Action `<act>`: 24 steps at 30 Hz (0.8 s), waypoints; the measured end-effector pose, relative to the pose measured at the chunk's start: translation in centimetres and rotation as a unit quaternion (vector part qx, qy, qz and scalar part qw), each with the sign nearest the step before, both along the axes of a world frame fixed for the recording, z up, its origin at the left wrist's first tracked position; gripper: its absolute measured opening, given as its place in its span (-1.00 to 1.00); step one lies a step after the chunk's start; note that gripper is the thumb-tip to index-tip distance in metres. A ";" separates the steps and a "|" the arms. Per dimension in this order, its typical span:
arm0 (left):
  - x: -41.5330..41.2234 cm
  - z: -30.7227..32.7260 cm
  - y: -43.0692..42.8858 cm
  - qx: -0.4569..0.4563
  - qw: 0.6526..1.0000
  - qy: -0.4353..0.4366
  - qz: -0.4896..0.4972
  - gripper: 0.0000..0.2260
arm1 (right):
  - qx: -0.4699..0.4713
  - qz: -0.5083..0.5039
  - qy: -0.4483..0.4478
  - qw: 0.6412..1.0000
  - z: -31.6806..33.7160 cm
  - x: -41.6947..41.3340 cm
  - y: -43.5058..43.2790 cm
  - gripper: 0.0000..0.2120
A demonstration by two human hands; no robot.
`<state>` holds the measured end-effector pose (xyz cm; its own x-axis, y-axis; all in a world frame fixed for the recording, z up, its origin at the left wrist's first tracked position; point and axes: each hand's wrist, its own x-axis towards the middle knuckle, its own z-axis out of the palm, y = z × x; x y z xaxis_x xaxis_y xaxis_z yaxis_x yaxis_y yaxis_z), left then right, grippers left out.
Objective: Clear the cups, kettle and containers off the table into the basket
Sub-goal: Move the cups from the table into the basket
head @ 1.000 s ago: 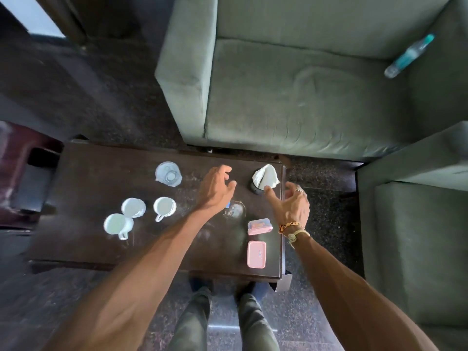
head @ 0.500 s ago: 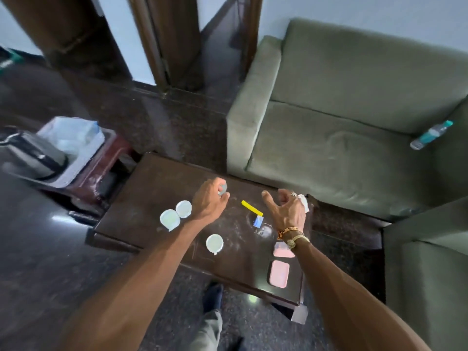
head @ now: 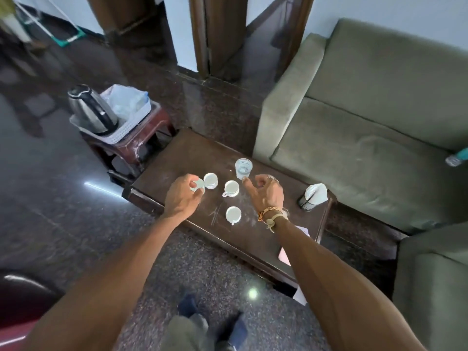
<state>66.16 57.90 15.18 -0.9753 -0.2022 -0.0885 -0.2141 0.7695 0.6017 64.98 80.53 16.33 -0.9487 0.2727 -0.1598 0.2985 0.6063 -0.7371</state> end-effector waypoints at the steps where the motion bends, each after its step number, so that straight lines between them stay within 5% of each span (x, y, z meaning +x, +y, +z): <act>1: 0.5 0.1 -0.9 0.007 1.000 -0.001 0.009 -0.68 | 0.001 0.011 -0.004 1.000 0.0 -0.1 -1.2 -0.56; 12: 3.6 -3.2 -10.8 0.047 0.995 -0.077 0.047 -0.64 | 0.023 0.100 -0.095 0.990 -4.2 1.0 -11.9 -0.52; 24: -0.6 -6.2 -8.6 0.066 0.988 -0.136 -0.014 -0.67 | 0.047 0.031 -0.088 0.994 -6.2 -3.3 -10.2 -0.57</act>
<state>65.57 49.28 9.01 -0.9165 -0.1455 -0.3727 -0.3624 0.6965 0.6194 61.72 70.32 10.12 -0.9237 0.2358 -0.3018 0.3777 0.6918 -0.6154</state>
